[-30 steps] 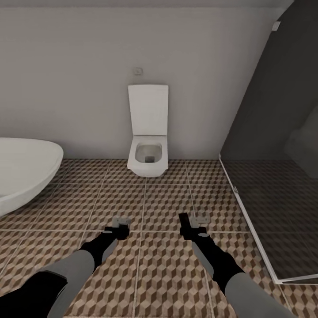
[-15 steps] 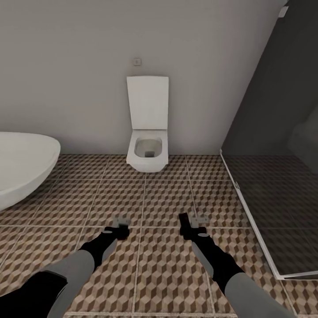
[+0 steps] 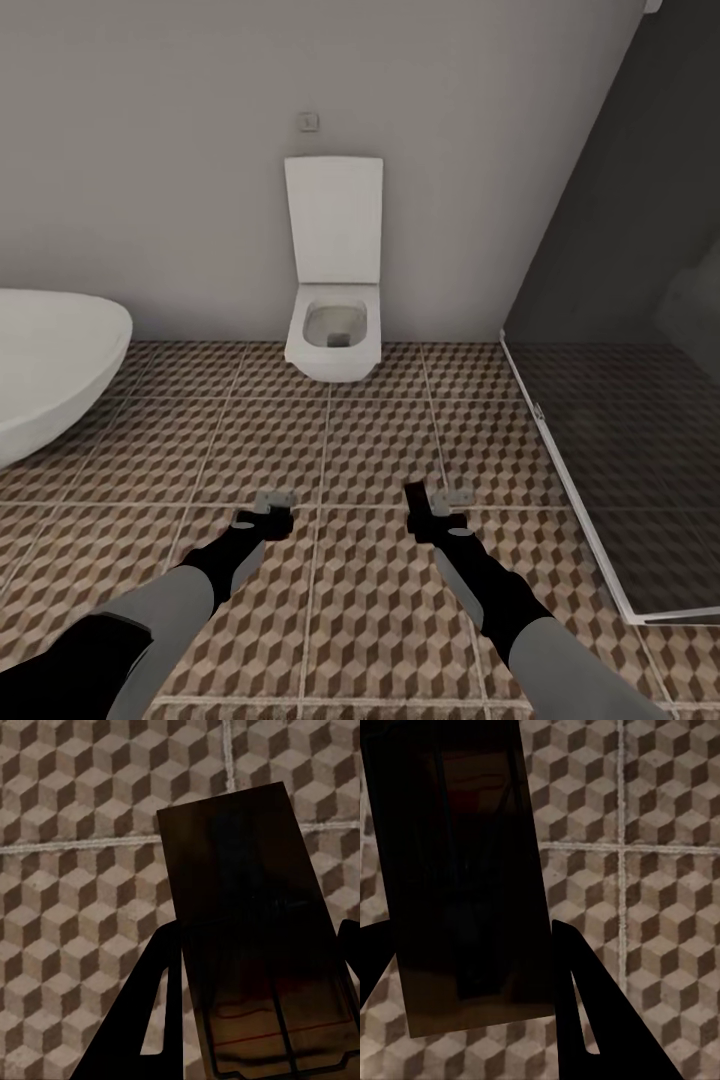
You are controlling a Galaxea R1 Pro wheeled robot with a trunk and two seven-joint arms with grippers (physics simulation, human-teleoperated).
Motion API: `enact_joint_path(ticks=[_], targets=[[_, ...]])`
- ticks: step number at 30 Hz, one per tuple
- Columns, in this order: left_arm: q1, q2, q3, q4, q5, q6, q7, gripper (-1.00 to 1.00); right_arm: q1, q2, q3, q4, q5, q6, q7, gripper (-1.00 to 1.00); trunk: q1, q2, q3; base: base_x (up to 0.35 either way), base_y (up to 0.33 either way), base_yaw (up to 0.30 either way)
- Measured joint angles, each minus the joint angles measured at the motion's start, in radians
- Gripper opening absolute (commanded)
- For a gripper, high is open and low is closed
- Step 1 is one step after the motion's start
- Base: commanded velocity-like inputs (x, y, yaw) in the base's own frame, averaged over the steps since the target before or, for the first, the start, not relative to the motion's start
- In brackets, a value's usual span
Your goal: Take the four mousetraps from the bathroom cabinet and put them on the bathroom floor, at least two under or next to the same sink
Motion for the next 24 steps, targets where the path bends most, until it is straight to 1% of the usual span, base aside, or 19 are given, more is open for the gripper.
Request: enact_joint_path(ticks=[7,24], targets=[[0.001,0.000,0.000,0.000,0.000,-0.004,0.000,-1.00,0.000,0.000,0.000,0.000,0.000,0.000,0.000,-1.00,0.000,0.000,-0.011,0.000,0.000,0.000],[0.002,0.000,0.000,0.000,0.000,-0.004,0.000,-1.00,0.000,0.000,0.000,0.000,0.001,0.000,0.000,-1.00,0.065,-0.119,-0.092,0.000,0.000,0.000]])
